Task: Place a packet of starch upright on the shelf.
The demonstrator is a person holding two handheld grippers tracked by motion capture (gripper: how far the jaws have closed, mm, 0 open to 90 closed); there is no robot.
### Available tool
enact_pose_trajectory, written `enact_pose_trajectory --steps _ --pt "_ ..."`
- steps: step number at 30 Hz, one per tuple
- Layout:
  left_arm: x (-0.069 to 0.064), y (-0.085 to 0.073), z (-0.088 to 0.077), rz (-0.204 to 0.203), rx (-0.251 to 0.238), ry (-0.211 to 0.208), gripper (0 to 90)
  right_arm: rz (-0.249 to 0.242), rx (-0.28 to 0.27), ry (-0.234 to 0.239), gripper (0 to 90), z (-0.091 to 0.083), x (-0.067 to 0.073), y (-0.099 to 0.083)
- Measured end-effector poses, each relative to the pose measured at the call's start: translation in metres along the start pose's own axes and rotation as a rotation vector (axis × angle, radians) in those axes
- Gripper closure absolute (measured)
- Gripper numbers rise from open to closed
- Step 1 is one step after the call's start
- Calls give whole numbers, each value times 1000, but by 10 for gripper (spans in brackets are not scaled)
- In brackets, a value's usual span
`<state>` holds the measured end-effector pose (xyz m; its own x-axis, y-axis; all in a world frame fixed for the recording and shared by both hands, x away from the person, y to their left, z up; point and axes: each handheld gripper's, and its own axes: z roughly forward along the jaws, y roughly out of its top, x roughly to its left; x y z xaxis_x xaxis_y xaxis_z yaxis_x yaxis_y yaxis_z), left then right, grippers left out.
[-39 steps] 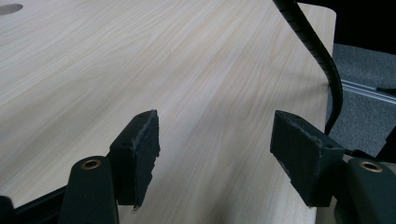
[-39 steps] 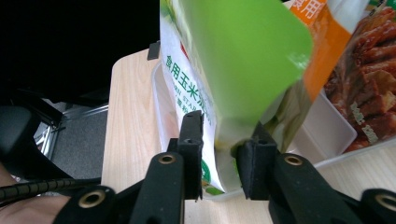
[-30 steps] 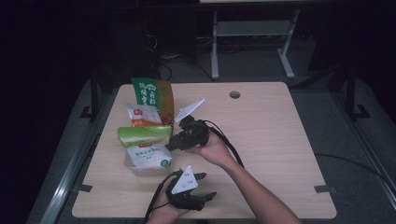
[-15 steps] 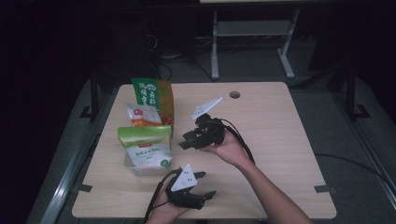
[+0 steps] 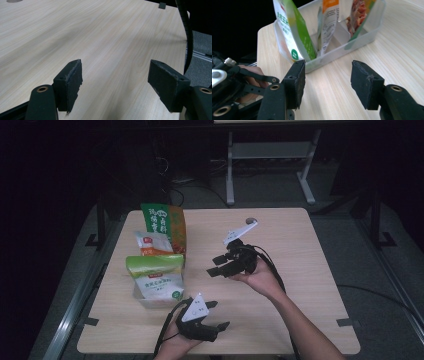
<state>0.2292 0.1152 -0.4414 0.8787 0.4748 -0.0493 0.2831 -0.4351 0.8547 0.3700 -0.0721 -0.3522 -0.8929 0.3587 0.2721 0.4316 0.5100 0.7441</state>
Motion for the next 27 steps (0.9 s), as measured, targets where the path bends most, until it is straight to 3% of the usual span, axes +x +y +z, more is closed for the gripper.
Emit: enact_pose_trajectory --steps 13,18,27 --pt "5 1 -3 22 1 16 267 26 -10 -44 382 -16 -11 -12" --pt "4 0 -4 -3 -1 14 267 38 -10 -54 375 -22 -13 -16" --pt "6 1 -4 -1 -3 18 264 54 -21 -73 364 -32 -17 -25"
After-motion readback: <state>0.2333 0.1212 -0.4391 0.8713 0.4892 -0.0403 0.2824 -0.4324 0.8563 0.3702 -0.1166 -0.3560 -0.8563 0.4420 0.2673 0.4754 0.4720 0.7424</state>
